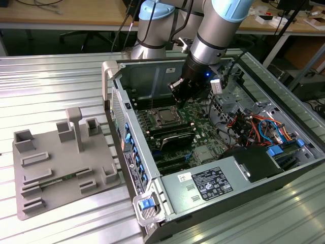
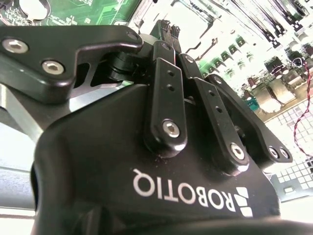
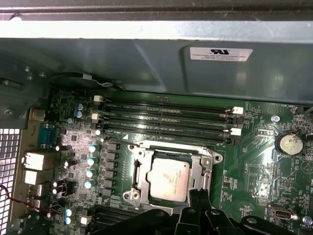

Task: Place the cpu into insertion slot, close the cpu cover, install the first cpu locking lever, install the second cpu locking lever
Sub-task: 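Install the first cpu locking lever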

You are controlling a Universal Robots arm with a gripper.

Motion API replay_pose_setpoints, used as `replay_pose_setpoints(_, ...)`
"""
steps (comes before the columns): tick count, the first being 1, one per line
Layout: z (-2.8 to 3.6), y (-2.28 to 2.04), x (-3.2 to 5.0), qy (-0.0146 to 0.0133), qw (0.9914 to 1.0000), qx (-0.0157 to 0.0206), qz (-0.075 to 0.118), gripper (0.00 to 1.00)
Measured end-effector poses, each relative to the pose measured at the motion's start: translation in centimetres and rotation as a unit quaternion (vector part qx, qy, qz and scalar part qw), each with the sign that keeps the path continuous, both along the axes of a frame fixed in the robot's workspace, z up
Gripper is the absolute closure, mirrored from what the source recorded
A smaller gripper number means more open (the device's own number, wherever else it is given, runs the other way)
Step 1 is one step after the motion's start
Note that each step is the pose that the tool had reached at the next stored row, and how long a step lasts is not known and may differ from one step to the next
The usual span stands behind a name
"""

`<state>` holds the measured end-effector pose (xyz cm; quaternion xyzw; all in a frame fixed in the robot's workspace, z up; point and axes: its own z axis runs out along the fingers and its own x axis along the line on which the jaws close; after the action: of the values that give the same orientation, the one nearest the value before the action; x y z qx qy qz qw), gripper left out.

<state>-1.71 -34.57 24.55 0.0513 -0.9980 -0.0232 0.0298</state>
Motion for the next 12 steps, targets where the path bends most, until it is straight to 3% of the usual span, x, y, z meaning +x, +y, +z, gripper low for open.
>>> replay_pose_setpoints(7,0.00,0.00,0.00,0.0000,0.99990,0.0000,0.014,0.89)
replay_pose_setpoints(8,0.00,0.00,0.00,0.0000,0.99958,0.0000,0.029,0.89)
replay_pose_setpoints(12,0.00,0.00,0.00,0.0000,0.99956,0.0000,0.030,0.89)
